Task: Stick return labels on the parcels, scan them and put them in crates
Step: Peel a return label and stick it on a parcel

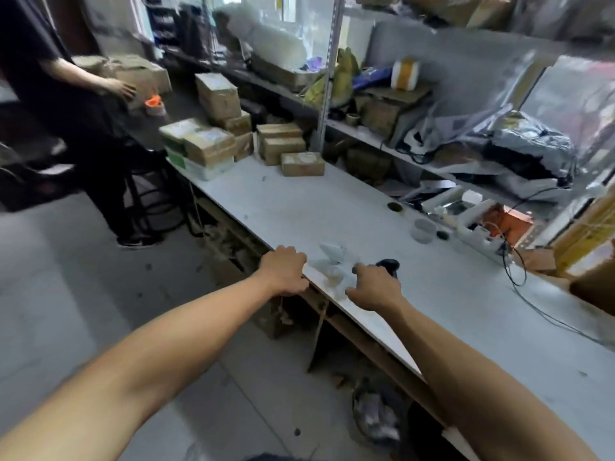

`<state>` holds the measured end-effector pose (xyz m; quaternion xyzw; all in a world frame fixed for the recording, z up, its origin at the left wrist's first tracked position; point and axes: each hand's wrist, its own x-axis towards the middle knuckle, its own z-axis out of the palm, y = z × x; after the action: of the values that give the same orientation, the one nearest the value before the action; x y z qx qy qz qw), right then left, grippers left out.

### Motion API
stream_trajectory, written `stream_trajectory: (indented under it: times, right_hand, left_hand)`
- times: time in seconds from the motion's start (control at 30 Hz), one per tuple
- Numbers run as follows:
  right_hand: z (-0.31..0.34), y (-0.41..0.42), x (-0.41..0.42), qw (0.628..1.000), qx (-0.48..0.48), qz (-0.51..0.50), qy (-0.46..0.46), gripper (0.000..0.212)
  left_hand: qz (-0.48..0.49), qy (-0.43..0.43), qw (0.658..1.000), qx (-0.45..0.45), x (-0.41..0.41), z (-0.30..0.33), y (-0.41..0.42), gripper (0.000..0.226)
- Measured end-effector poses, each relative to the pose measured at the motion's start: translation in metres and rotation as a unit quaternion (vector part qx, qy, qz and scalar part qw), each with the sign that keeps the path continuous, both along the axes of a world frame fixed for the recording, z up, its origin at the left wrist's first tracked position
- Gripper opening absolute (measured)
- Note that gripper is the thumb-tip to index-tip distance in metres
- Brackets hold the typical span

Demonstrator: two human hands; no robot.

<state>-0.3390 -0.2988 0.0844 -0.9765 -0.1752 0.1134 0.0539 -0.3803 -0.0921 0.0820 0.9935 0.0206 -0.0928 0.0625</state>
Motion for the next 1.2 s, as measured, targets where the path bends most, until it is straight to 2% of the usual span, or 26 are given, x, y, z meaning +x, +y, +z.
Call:
stream_trajectory:
  times: [0.2, 0.4, 0.5, 0.67, 0.83, 1.03, 1.2]
  right_hand:
    - [0.006, 0.067, 0.051, 0.999, 0.001, 0.036, 0.000, 0.055]
    - [-0.001, 0.133, 0.121, 0.998, -0.002, 0.064, -0.009, 0.052]
    - [0.001, 0.173, 0.172, 0.997, 0.002, 0.077, -0.020, 0.049]
    - [0.013, 0.252, 0.255, 0.994, 0.041, 0.102, -0.020, 0.045]
    - [0.017, 0.331, 0.318, 0.988, 0.093, 0.123, -0.014, 0.048]
    - [0.002, 0.405, 0.359, 0.975, 0.184, 0.093, 0.087, 0.049]
    - [-0.023, 0.467, 0.388, 0.942, 0.279, 0.023, 0.187, 0.041]
  left_hand:
    - [0.056, 0.009, 0.998, -0.034, 0.032, -0.002, 0.060, 0.054]
    - [0.084, 0.019, 0.995, -0.059, 0.095, -0.010, 0.115, 0.059]
    - [0.096, -0.009, 0.994, -0.057, 0.141, 0.000, 0.146, 0.058]
    - [0.132, -0.020, 0.989, -0.056, 0.209, 0.023, 0.206, 0.056]
    - [0.187, -0.035, 0.979, -0.069, 0.257, 0.033, 0.276, 0.053]
    - [0.258, -0.041, 0.955, -0.142, 0.284, 0.016, 0.337, 0.053]
    - [0.307, -0.042, 0.931, -0.191, 0.305, -0.004, 0.389, 0.057]
